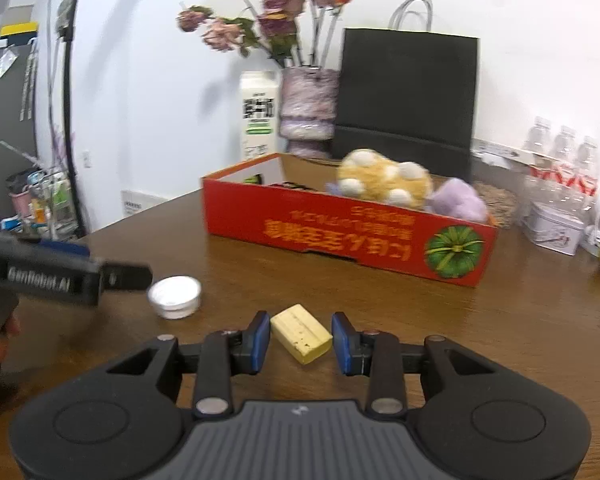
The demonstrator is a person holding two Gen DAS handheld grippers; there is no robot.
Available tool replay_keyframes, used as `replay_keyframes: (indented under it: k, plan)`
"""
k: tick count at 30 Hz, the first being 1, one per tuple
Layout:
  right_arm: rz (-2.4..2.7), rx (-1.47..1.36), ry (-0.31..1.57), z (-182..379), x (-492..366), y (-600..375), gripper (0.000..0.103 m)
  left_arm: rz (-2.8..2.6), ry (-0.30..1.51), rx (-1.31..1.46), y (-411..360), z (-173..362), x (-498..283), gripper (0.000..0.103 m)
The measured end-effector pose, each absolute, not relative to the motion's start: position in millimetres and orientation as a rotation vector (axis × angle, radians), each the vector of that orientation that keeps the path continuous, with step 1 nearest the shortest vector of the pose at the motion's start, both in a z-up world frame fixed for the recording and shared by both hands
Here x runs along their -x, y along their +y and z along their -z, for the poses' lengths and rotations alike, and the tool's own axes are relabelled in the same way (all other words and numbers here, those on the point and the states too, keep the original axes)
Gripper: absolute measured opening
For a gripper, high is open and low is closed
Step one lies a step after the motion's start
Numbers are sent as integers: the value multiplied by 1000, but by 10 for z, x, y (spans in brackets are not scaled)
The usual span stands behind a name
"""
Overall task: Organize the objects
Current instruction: 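Grasp the small yellow block with the right gripper, then grasp the white bottle cap with the left gripper while the right gripper holds the yellow block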
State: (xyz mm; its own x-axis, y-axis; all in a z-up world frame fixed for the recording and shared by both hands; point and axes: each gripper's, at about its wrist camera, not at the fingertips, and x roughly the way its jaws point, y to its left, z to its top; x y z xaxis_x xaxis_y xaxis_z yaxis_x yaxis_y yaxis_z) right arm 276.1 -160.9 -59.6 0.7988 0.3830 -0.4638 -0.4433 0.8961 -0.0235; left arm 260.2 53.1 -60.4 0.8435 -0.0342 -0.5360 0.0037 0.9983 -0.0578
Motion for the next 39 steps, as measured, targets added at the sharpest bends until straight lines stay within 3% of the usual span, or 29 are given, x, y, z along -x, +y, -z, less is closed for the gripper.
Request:
replay_keyframes:
  k: [17, 18, 19, 20, 21, 39]
  plan:
    - [-399, 106, 480, 602, -2920, -1922, 32, -93, 711, 25, 196, 771, -3194, 103]
    - [-397, 105, 480, 603, -2918, -1922, 33, -96, 709, 27, 189, 767, -3200, 95]
    - [-396, 106, 481, 605, -2914, -1919, 32, -87, 696, 22, 173, 750, -3181, 74]
    - [-395, 108, 480, 606, -2911, -1914, 32, -68, 684, 18, 152, 724, -3160, 62]
    - [-396, 108, 479, 607, -2914, -1915, 32, -55, 676, 25, 138, 705, -3137, 42]
    - [-403, 100, 430, 576, -2838, -1915, 32, -18, 511, 76, -135, 482, -2844, 40]
